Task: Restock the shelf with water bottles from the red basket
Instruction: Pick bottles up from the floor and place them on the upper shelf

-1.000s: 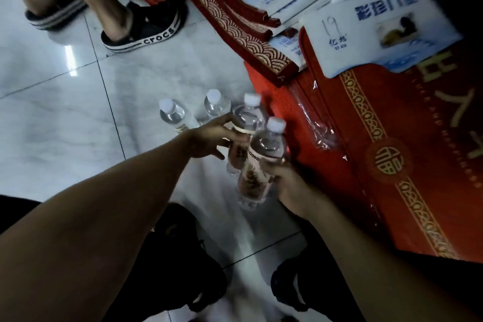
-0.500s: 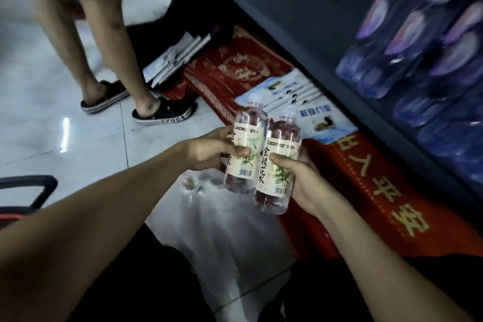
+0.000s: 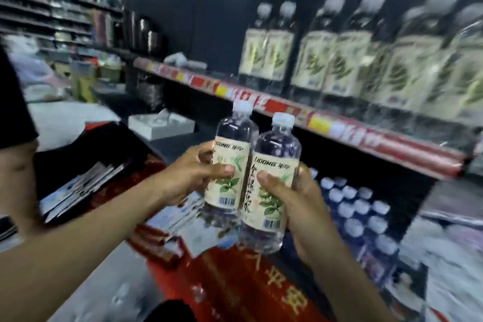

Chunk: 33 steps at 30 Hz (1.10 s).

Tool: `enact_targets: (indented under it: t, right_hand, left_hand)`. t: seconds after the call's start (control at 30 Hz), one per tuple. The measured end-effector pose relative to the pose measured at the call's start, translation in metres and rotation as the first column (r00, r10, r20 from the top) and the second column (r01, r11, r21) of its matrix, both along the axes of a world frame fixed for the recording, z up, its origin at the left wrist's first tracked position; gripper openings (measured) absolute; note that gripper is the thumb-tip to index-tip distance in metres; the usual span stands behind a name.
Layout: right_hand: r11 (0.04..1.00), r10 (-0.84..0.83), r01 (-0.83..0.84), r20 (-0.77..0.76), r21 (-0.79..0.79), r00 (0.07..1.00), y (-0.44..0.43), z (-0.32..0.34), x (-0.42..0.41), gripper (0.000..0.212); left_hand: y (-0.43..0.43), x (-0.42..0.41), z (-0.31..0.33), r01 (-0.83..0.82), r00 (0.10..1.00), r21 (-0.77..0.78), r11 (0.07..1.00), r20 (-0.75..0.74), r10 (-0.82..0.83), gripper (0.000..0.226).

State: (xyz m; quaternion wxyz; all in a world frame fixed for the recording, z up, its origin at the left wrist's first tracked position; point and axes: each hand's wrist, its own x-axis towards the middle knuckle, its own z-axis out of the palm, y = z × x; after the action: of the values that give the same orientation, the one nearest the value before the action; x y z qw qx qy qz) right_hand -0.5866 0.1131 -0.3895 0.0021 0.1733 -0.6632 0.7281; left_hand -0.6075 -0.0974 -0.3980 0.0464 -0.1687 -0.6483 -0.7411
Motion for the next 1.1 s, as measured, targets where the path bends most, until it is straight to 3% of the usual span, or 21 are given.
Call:
enact_targets:
  t: [0.1, 0.27, 0.37, 0.4, 0.5, 0.53, 0.67, 0.73, 0.83, 1.0, 1.1]
  right_hand:
    - [0.995, -0.100, 0.097, -0.066, -0.037, 0.993, 0.031, 0.047, 0.010, 0.055]
    - [0.971, -0.241, 0.234, -0.237, -0.055, 0.941, 0.082, 0.114, 0.028, 0.086]
    - [0.949, -0.315, 0.303, -0.287, -0.087, 0.905, 0.110, 0.139, 0.033, 0.104]
    - [0.938, -0.345, 0.333, -0.293, -0.092, 0.892, 0.120, 0.145, 0.035, 0.101]
    - [0.913, -0.406, 0.392, -0.335, -0.111, 0.850, 0.148, 0.157, 0.034, 0.051]
    - [0.900, -0.435, 0.414, -0.339, -0.138, 0.834, 0.155, 0.160, 0.034, 0.044]
    - [0.855, -0.518, 0.478, -0.360, -0.201, 0.776, 0.173, 0.170, 0.028, 0.058]
    - [0.844, -0.534, 0.496, -0.394, -0.204, 0.748, 0.181, 0.170, 0.023, 0.062]
    - [0.840, -0.540, 0.506, -0.387, -0.195, 0.748, 0.185, 0.170, 0.015, 0.044]
    - [0.817, -0.572, 0.544, -0.401, -0.194, 0.716, 0.183, 0.168, 0.003, 0.043]
    - [0.814, -0.570, 0.553, -0.439, -0.180, 0.695, 0.181, 0.166, -0.003, 0.048]
  left_hand:
    - [0.036, -0.009, 0.054, 0.078, 0.991, -0.024, 0.997, -0.107, -0.081, 0.071]
    - [0.101, -0.023, 0.126, 0.182, 0.955, 0.008, 0.983, -0.241, -0.175, 0.087]
    - [0.135, -0.031, 0.151, 0.214, 0.940, 0.019, 0.977, -0.275, -0.201, 0.108]
    - [0.148, -0.033, 0.157, 0.224, 0.935, 0.006, 0.975, -0.285, -0.213, 0.111]
    - [0.184, -0.037, 0.168, 0.227, 0.917, 0.002, 0.974, -0.336, -0.213, 0.092]
    - [0.194, -0.037, 0.170, 0.213, 0.917, 0.008, 0.977, -0.346, -0.197, 0.088]
    - [0.221, -0.044, 0.176, 0.192, 0.913, 0.004, 0.981, -0.368, -0.177, 0.079]
    - [0.230, -0.048, 0.178, 0.198, 0.913, 0.021, 0.980, -0.367, -0.177, 0.094]
    - [0.237, -0.053, 0.178, 0.190, 0.919, 0.106, 0.976, -0.368, -0.140, 0.108]
    - [0.243, -0.057, 0.174, 0.153, 0.916, 0.164, 0.975, -0.394, -0.078, 0.055]
    - [0.247, -0.061, 0.171, 0.106, 0.906, 0.168, 0.980, -0.422, -0.026, 0.063]
